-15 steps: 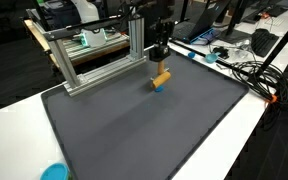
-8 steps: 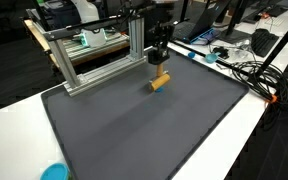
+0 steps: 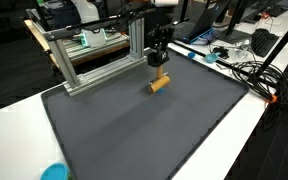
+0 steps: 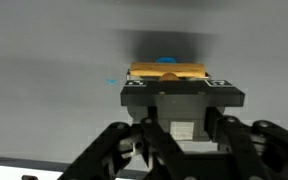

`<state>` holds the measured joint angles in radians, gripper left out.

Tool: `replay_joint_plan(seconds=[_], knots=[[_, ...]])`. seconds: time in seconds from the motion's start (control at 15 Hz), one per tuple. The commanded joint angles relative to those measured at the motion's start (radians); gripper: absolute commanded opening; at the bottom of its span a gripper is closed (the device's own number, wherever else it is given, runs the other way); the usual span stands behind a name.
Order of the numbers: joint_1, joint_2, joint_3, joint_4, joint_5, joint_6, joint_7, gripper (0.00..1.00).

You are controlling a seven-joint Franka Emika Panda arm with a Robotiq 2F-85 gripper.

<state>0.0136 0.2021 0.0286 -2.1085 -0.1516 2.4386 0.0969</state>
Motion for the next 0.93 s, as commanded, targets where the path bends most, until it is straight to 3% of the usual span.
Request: replay_joint_plan(seconds=[0.0,0.67,0.87], knots=[[0.018,0.052,-0.028,0.022,-0.034,-0.021,0.038,0.22],[0.013,0.083,-0.033,0.034,-0.018,-0.120,0.030,0.22],[0.007,0.088,-0.028,0.035,-0.003,-0.101,0.012,0.22]])
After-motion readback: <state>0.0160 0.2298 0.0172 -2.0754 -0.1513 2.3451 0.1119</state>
